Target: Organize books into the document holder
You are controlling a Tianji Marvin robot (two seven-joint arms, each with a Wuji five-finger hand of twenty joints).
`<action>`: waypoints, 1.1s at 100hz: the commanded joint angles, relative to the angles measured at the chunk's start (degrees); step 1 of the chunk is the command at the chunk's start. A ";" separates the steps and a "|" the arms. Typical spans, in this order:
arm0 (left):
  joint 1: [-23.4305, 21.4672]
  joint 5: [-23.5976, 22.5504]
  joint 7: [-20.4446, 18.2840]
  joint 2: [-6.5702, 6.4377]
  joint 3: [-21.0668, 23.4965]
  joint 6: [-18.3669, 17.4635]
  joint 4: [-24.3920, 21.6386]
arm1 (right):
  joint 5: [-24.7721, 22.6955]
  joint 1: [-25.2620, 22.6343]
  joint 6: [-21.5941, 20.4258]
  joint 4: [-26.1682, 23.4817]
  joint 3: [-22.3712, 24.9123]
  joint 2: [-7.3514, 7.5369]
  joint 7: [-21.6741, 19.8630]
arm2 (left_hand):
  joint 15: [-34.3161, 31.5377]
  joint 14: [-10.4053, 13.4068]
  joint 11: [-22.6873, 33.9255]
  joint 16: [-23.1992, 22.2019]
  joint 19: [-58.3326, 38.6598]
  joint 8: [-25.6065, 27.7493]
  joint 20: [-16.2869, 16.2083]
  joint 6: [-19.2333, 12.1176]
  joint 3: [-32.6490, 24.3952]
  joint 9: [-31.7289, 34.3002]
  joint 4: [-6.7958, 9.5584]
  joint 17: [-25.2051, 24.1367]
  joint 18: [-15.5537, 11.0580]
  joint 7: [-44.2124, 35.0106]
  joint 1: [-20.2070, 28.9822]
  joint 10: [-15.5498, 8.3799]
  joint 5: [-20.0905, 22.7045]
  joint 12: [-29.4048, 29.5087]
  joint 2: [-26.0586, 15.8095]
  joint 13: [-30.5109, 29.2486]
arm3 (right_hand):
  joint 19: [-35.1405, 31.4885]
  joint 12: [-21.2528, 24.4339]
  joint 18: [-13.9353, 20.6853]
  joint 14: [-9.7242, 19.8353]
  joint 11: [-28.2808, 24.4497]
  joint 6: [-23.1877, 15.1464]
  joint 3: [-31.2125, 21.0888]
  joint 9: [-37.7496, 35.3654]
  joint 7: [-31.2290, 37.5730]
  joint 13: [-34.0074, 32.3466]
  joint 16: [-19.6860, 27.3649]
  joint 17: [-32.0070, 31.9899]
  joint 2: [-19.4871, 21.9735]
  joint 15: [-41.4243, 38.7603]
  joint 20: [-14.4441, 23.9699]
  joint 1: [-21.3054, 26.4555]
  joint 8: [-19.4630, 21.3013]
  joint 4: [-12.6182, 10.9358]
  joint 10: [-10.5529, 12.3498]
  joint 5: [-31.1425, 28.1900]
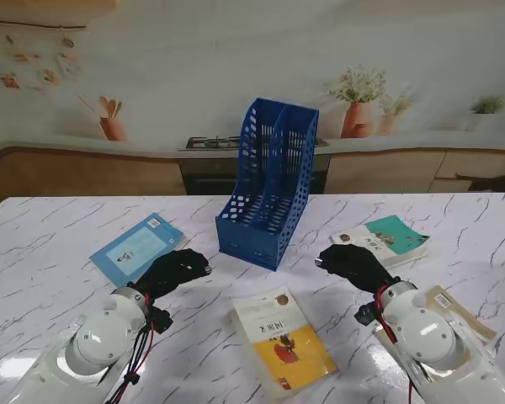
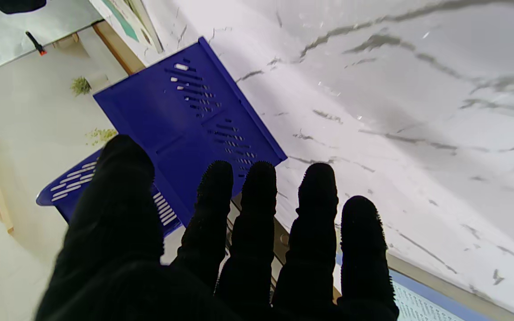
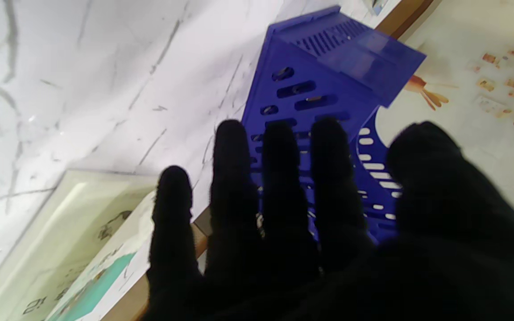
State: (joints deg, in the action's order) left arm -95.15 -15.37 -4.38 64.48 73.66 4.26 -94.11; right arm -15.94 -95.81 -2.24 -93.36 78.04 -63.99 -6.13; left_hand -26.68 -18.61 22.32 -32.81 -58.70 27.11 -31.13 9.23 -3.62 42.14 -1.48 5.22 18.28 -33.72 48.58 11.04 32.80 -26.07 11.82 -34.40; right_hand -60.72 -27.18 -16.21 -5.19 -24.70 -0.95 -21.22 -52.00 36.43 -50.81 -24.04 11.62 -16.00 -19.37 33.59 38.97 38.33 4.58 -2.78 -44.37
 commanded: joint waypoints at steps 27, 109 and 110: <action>-4.30 0.21 -4.47 -1.27 -0.32 -1.13 -2.24 | 1.34 -1.12 -2.67 0.37 0.44 2.01 -8.08 | -14.87 -3.46 6.23 -1.93 -21.31 3.58 -10.57 1.73 1.31 10.54 -0.09 17.37 3.70 -8.74 1.50 2.80 6.60 -1.18 -3.92 -14.91 | -5.93 4.42 -9.06 0.81 2.57 -1.24 -5.81 -7.95 4.54 -6.80 2.98 4.08 0.10 -0.95 -3.49 1.25 -9.10 3.44 -0.63 -5.40; 3.69 8.88 -5.32 -0.17 -9.23 -2.69 7.12 | 8.16 2.22 -8.18 7.95 -7.61 3.89 -17.89 | -10.88 -4.57 5.20 9.85 -12.72 -4.18 -1.10 4.31 -18.50 6.43 -2.44 25.08 1.76 -5.99 2.80 6.18 2.77 2.23 1.47 -14.37 | -4.99 11.85 -7.01 -0.76 4.01 4.46 -6.39 -7.07 -0.69 -4.77 8.70 2.18 2.96 0.98 -7.90 0.40 -13.26 2.42 -4.40 -7.56; 3.84 8.99 -5.24 -0.13 -9.33 -2.74 7.26 | 8.24 2.31 -8.22 8.02 -7.75 3.90 -17.96 | -10.88 -4.57 5.20 9.85 -12.72 -4.18 -1.10 4.31 -18.50 6.43 -2.44 25.08 1.76 -5.99 2.80 6.18 2.77 2.23 1.47 -14.37 | -5.01 11.86 -6.98 -0.88 4.01 4.37 -6.36 -7.07 -0.70 -4.87 8.70 2.21 2.91 0.94 -7.90 0.38 -13.24 2.43 -4.37 -7.57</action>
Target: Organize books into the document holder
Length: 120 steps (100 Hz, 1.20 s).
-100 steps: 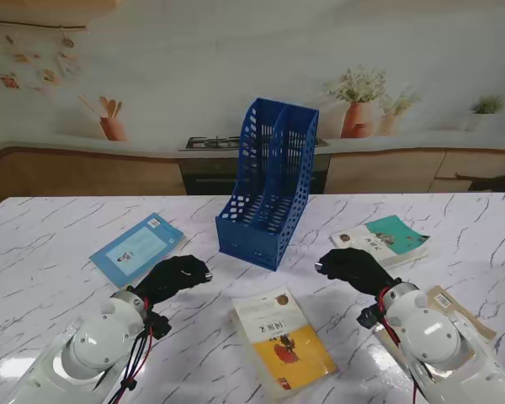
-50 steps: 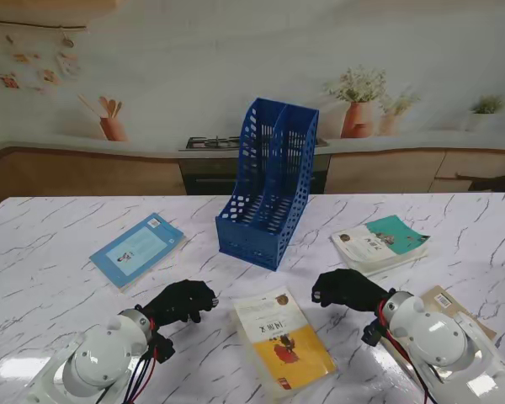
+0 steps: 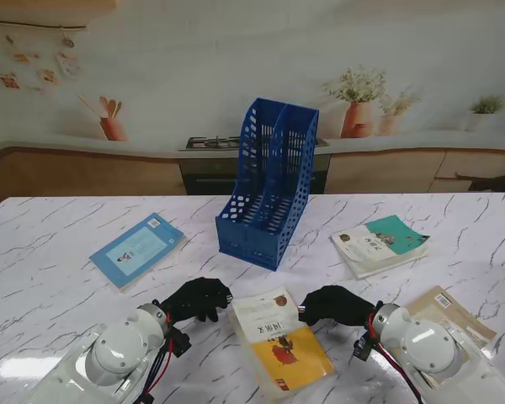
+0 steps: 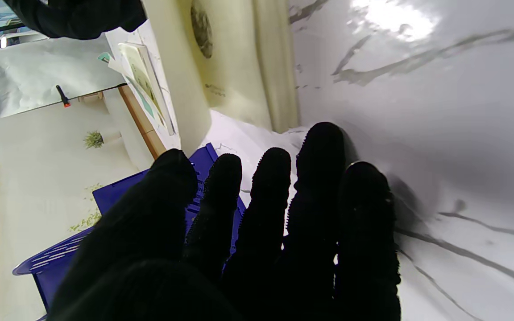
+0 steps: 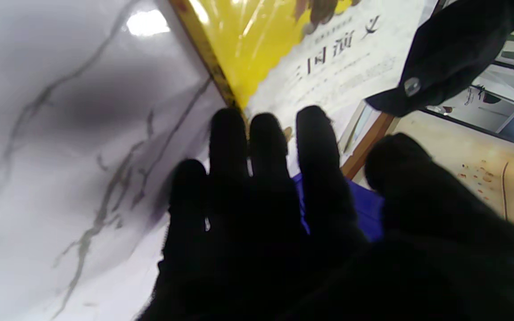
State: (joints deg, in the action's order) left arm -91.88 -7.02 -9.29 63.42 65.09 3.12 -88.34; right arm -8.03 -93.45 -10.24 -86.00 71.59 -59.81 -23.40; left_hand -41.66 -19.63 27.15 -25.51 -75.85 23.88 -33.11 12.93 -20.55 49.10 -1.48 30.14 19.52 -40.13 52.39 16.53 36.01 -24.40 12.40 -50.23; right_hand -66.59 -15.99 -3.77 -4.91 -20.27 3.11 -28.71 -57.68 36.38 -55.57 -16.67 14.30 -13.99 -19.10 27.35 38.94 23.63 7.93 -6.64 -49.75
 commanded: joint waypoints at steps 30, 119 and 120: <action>4.22 3.05 1.61 2.04 -3.15 -3.37 5.12 | 1.11 1.56 -0.91 1.97 -3.78 -0.26 -1.11 | 4.54 -4.47 0.17 3.16 6.11 -0.70 2.13 0.61 -1.24 -1.63 -2.10 -1.30 1.52 1.07 -1.55 0.47 -1.22 0.68 -0.02 3.11 | 0.40 1.17 -19.41 -1.40 -0.25 0.62 0.41 -1.10 -1.65 0.09 1.75 -0.11 0.27 0.85 -1.73 -1.23 1.66 -1.35 -0.76 -2.29; -0.43 4.18 -2.93 0.69 -0.82 1.45 -0.51 | -1.33 3.45 -3.00 4.69 -4.96 -0.24 -0.02 | 1.93 -3.13 1.96 1.65 2.73 0.27 0.68 3.22 10.17 2.79 -0.14 0.18 0.83 0.22 -0.64 2.27 3.54 -0.01 -7.01 -1.25 | 0.76 1.44 -19.35 -0.20 -0.43 -0.10 1.12 0.18 -3.13 1.42 1.91 -1.17 1.06 0.99 -2.24 -1.17 3.41 -1.86 0.26 -1.61; -0.23 4.28 -2.89 0.73 -0.95 1.33 -0.34 | -1.27 3.52 -2.91 4.76 -5.01 -0.26 -0.05 | 1.93 -3.13 1.96 1.65 2.73 0.27 0.68 3.22 10.17 2.79 -0.14 0.18 0.83 0.22 -0.64 2.27 3.54 -0.01 -7.01 -1.25 | 0.79 1.45 -19.36 -0.26 -0.41 -0.13 1.15 0.25 -3.16 1.42 1.91 -1.20 1.05 0.99 -2.25 -1.23 3.41 -1.84 0.35 -1.55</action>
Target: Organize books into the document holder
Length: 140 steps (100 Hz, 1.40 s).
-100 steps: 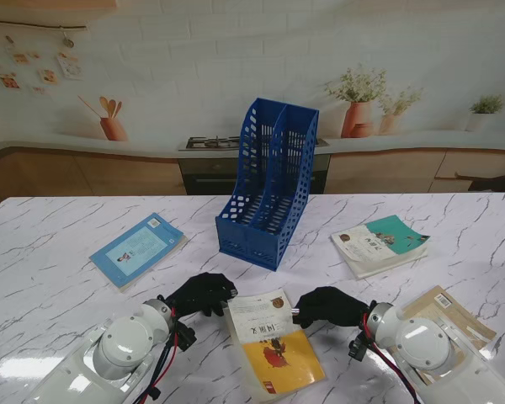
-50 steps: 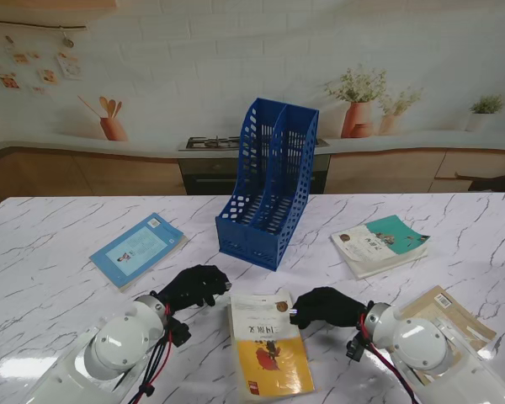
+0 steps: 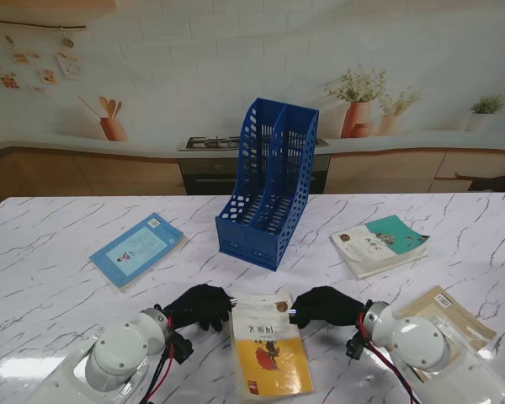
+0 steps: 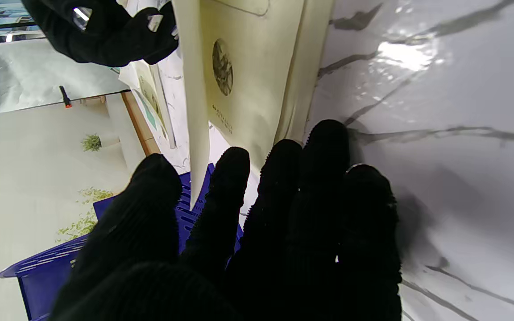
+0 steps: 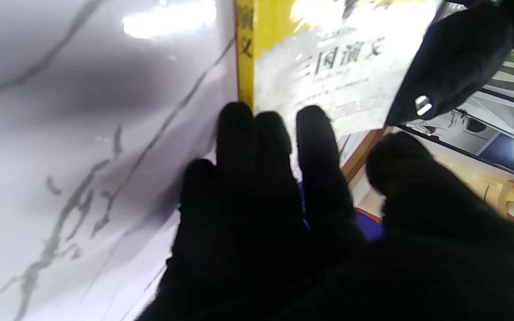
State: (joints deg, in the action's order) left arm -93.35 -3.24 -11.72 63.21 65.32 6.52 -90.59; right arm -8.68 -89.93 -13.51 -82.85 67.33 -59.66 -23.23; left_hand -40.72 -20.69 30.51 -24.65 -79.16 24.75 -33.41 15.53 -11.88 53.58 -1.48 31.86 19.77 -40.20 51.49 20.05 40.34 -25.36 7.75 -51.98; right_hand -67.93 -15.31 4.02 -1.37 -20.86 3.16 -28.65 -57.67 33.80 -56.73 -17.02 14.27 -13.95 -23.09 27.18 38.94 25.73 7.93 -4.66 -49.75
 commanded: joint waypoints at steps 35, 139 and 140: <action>6.68 2.99 -0.52 1.70 -5.00 -4.66 6.43 | -0.64 2.17 1.56 3.16 -2.18 -1.11 1.77 | 1.67 -2.17 -1.74 0.84 6.66 -0.53 1.20 0.70 2.07 -2.58 -0.03 -2.88 0.83 1.17 0.23 -1.19 -1.36 1.08 -2.81 1.48 | 3.37 1.07 -27.25 -3.20 0.67 -0.50 0.76 1.16 -0.83 3.82 2.53 -2.36 0.44 5.75 -2.31 -1.46 1.23 -1.72 -1.07 -0.85; 9.48 4.72 2.75 3.12 -5.84 -5.04 8.34 | -0.07 6.67 4.76 3.78 -2.69 -1.99 3.17 | 1.25 -3.30 -2.01 0.88 6.46 -0.74 1.04 0.51 2.88 -2.53 0.43 -1.62 3.83 2.72 0.52 -1.07 -1.16 1.22 -2.81 0.17 | 4.53 0.43 -27.49 -2.29 0.49 -3.50 2.72 4.30 -0.14 6.75 2.33 -4.02 0.43 5.87 -2.07 -1.01 2.32 -1.32 2.15 2.63; 9.34 4.63 2.83 3.11 -5.70 -4.98 8.16 | -0.09 6.48 4.79 3.54 -2.44 -1.95 3.08 | 1.22 -3.32 -2.04 0.87 6.45 -0.81 1.04 0.56 2.87 -2.53 0.45 -1.57 3.92 2.84 0.50 -1.08 -1.17 1.23 -2.77 0.06 | 4.55 0.36 -27.58 -2.42 0.49 -3.56 2.76 4.29 -0.09 6.73 2.26 -4.05 0.40 5.84 -2.05 -1.03 2.35 -1.31 2.22 2.68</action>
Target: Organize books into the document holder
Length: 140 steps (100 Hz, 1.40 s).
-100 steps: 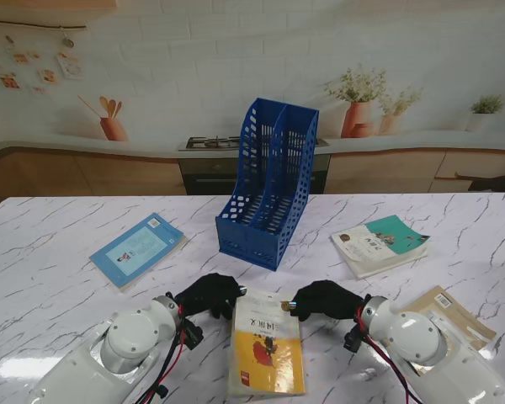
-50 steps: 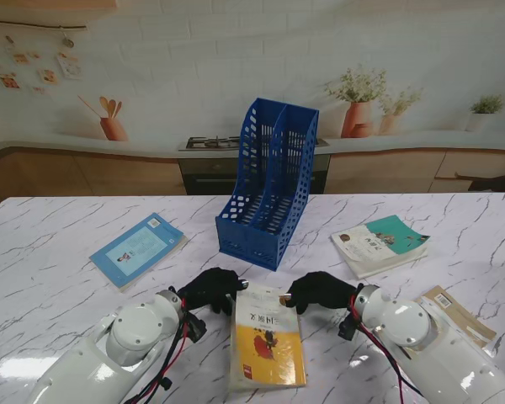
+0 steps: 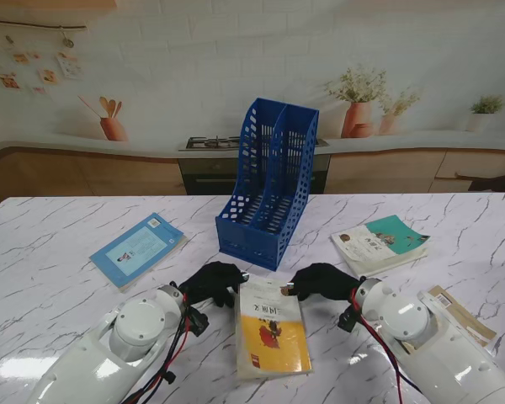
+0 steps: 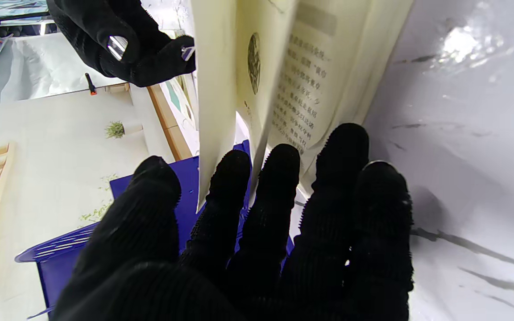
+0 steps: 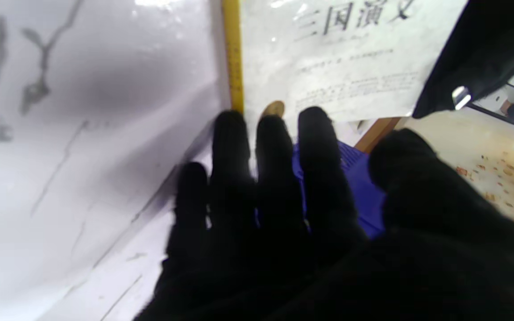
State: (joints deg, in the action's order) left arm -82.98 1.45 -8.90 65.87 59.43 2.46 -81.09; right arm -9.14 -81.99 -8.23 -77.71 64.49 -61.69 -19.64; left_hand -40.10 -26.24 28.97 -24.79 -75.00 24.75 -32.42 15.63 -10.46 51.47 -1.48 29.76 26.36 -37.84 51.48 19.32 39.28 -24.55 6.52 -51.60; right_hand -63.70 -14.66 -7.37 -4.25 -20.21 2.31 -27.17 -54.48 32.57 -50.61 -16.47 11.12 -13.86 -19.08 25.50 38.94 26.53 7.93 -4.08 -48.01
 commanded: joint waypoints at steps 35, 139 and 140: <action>-7.52 -6.18 2.15 -0.50 5.78 4.23 -10.65 | -5.89 -8.04 7.77 -11.18 7.20 0.78 -0.25 | -0.12 4.42 0.31 -3.79 3.37 -1.84 0.15 -1.91 5.16 -6.80 -0.07 -0.78 -3.73 6.55 -2.94 -1.94 -6.96 -3.36 2.55 2.35 | -8.70 -6.37 -20.41 -3.50 -1.13 1.96 0.05 -0.44 -6.63 -5.34 -6.19 8.70 -3.16 -3.48 10.84 -8.61 8.88 -2.99 -3.71 2.11; -5.35 0.12 0.58 0.74 3.12 21.90 -7.73 | 0.29 3.57 42.05 -7.14 -6.21 -0.40 -2.15 | 0.19 0.70 -0.76 -0.24 4.55 -4.53 6.46 8.15 7.97 -5.54 0.58 9.43 -3.34 12.79 1.79 4.13 -2.82 0.38 5.89 1.38 | -13.10 -0.78 -19.38 -11.12 -7.15 25.76 -11.55 4.99 -12.71 -10.15 5.29 28.52 -16.58 -1.20 -3.93 -15.01 7.48 -1.41 -21.58 9.12; -5.30 0.25 0.67 0.79 3.04 22.10 -7.68 | 0.41 3.61 42.16 -7.09 -6.26 -0.37 -2.31 | 0.15 0.66 -0.75 -0.22 4.54 -4.53 6.51 8.13 7.84 -5.50 0.59 9.54 -3.34 12.75 1.89 4.19 -2.71 0.41 5.96 1.30 | -13.07 -0.79 -19.36 -11.18 -7.16 25.79 -11.60 5.07 -12.71 -10.17 5.33 28.53 -16.61 -1.13 -3.97 -15.00 7.48 -1.39 -21.65 9.11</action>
State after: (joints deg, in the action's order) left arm -88.08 1.05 -7.73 65.88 63.43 24.07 -90.77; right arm -8.92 -77.49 32.50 -86.91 59.51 -61.81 -20.15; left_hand -41.67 -23.35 29.62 -25.62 -70.62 21.02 -26.77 21.88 -2.04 45.07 -1.48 38.41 22.78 -24.52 51.97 20.25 34.68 -25.89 10.28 -50.51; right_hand -77.01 -18.98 -13.93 -10.48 -34.42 21.62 -37.89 -53.40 22.71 -63.01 -15.63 38.44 -28.82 -26.58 22.32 26.19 36.04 7.10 -16.47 -40.90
